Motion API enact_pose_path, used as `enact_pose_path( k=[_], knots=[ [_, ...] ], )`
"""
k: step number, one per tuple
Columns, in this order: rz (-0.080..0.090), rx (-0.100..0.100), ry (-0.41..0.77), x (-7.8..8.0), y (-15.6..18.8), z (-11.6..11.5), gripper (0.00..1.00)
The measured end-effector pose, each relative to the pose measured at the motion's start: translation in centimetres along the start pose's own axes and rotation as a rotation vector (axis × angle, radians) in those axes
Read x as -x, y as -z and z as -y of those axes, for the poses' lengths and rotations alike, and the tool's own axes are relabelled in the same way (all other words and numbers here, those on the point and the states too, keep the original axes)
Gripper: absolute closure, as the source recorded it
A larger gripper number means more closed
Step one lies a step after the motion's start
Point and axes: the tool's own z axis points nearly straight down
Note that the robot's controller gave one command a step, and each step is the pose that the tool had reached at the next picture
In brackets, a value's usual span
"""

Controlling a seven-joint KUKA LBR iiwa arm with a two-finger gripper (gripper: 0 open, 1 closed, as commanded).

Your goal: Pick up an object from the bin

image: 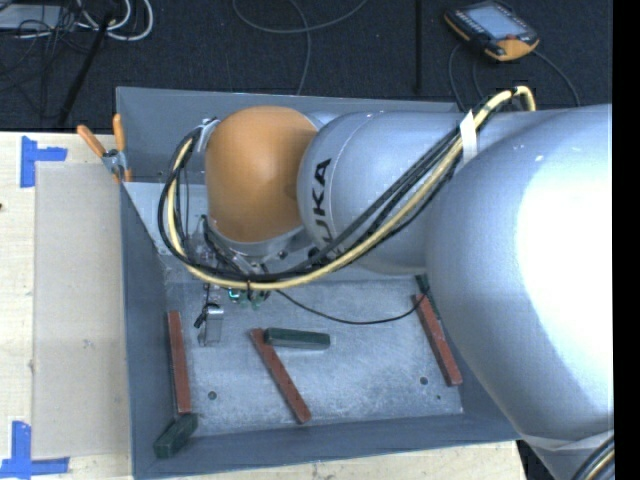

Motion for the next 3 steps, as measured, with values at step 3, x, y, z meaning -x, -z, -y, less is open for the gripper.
enact_pose_path(
  k=[3],
  knots=[
    [0.003,0.0,-0.073,-0.2,-4.2,4.8,0.0]
  ],
)
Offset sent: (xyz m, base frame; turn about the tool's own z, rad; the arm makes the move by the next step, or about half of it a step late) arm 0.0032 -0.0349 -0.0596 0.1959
